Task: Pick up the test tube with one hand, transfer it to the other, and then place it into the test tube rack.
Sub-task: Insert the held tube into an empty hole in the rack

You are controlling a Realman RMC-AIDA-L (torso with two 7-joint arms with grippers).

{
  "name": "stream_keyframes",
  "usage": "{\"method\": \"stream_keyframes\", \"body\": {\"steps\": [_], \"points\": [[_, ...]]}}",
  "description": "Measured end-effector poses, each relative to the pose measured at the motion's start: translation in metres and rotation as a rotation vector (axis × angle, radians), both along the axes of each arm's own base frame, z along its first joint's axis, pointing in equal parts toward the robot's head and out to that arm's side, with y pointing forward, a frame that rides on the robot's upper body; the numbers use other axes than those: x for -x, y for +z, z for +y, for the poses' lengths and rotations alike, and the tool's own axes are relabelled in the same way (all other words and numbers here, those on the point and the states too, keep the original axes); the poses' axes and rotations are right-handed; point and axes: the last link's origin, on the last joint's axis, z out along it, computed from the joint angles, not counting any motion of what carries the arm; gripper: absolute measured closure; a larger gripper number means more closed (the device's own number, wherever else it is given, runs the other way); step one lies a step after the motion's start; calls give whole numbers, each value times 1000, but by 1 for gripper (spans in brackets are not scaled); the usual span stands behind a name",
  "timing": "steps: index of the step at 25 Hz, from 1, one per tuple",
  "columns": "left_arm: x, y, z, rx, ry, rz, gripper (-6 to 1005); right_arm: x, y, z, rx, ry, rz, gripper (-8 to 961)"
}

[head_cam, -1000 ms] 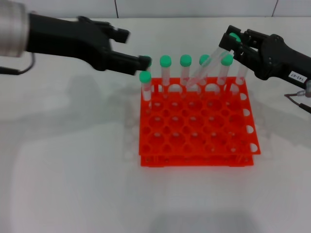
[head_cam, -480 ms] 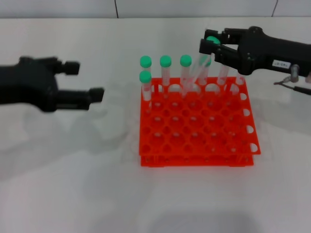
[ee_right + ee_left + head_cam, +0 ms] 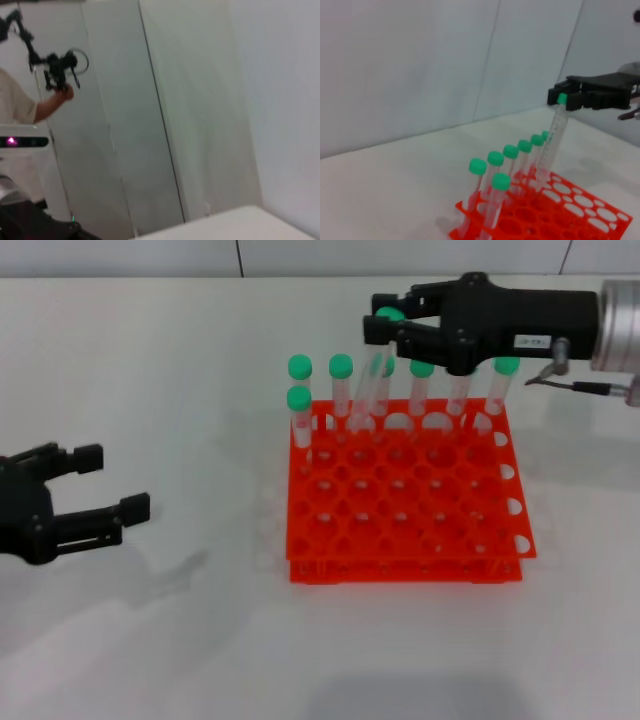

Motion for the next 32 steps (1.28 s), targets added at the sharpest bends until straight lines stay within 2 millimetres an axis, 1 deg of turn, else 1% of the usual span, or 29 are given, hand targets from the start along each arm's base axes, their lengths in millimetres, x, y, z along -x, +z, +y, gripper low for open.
{"method": "stream_keyframes", "body": {"steps": [5,12,19,24,32], "points": [[21,-5,-9,-46,-28,-67,115,11,-7,7,11,21,-71,687],[39,-15,-16,-84,-46,-78,115,15,-11,13,-5,5,-99,687],[48,-18,-14,-115,-27,-105,115,21,-21,20,-21,1,-144,687],[49,-22,-10,-112,-22,-129,115,20,-23,21,-23,-20,-151,687],[50,-22,-7,-122,-15,-122,115,17,-27,21,-26,-34,-163,687]]}}
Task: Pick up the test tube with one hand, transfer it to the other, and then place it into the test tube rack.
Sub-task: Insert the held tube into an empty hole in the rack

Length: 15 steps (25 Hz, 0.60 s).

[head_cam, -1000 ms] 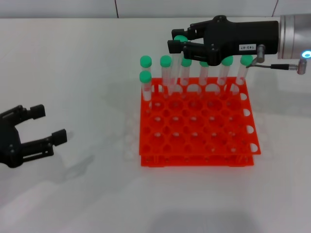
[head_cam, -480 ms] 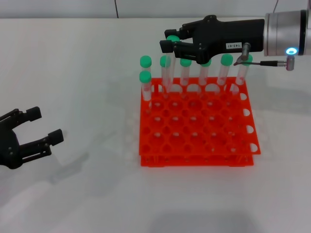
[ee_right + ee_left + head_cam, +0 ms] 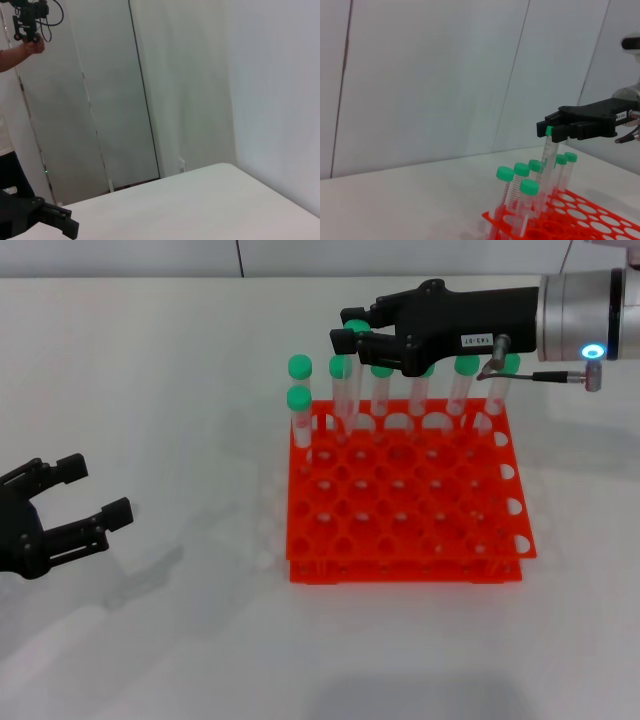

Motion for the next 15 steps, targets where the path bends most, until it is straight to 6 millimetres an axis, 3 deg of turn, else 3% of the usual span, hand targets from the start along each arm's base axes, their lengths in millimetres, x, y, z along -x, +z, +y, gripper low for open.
{"method": "stream_keyframes", "body": {"steps": [15], "points": [[0,-2,2,0,5,-6,115,2,-7,-3,21,-6,-2,688]]}}
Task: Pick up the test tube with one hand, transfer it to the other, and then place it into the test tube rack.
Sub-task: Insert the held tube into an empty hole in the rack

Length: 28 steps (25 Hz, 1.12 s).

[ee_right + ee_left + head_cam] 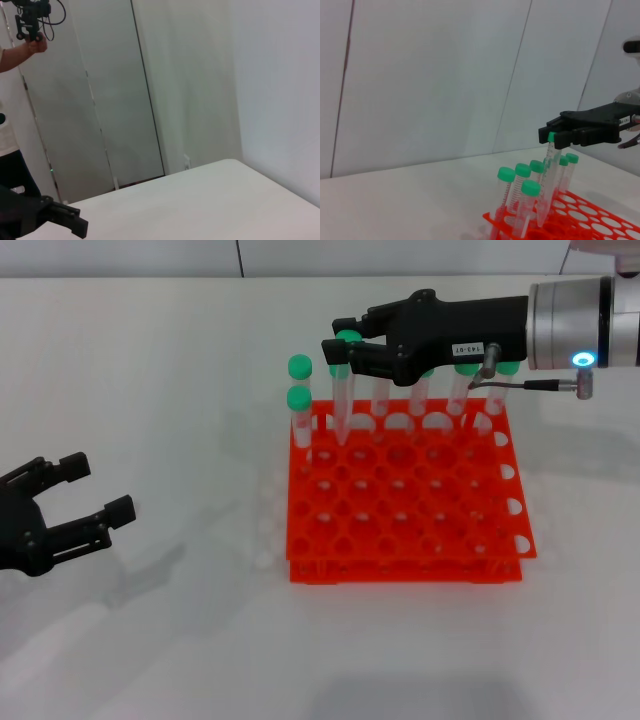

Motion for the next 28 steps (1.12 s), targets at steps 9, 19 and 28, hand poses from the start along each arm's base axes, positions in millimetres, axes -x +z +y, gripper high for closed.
{"method": "stream_keyframes", "body": {"steps": [9,19,28], "points": [[0,-4,3,11,2,-14,115,-2,-3,2,-18,-14,-15,688],[-1,-4,5,8,-6,-13,115,-2,-8,2,-19,-10,-35,688],[-1,-7,10,14,-5,-26,115,-3,-17,2,-34,-13,-67,688]]}}
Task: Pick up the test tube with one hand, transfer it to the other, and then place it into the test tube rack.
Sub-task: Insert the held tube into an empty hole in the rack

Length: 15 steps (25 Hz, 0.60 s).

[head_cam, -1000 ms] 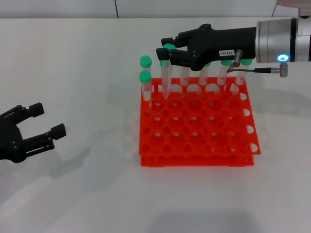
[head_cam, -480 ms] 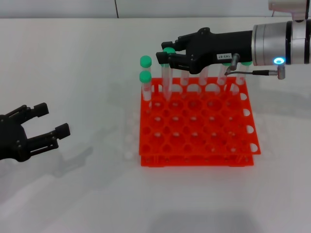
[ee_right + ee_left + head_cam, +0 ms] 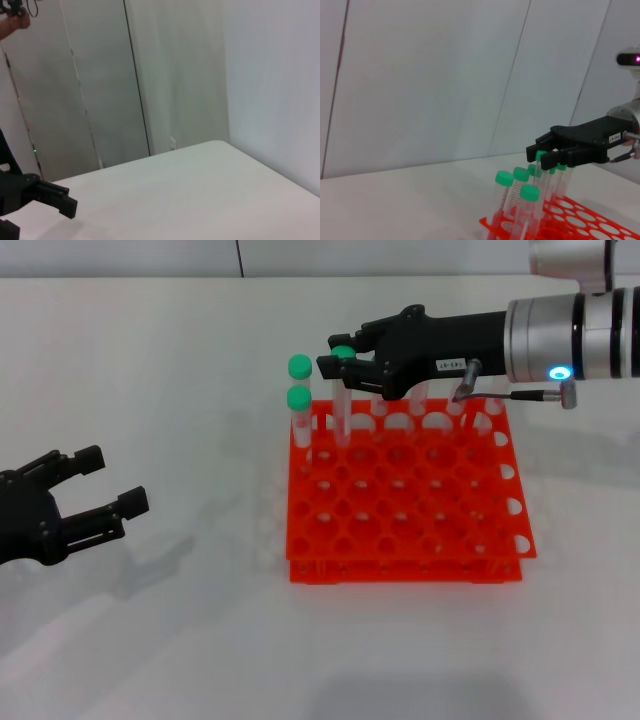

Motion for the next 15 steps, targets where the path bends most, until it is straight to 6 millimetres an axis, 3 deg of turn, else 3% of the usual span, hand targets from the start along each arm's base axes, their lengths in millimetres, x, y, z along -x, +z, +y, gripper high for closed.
{"method": "stream_keyframes", "body": {"steps": [15], "points": [[0,0,6,-13,5,11,115,-5,-3,-1,-7,-8,-14,688]]}}
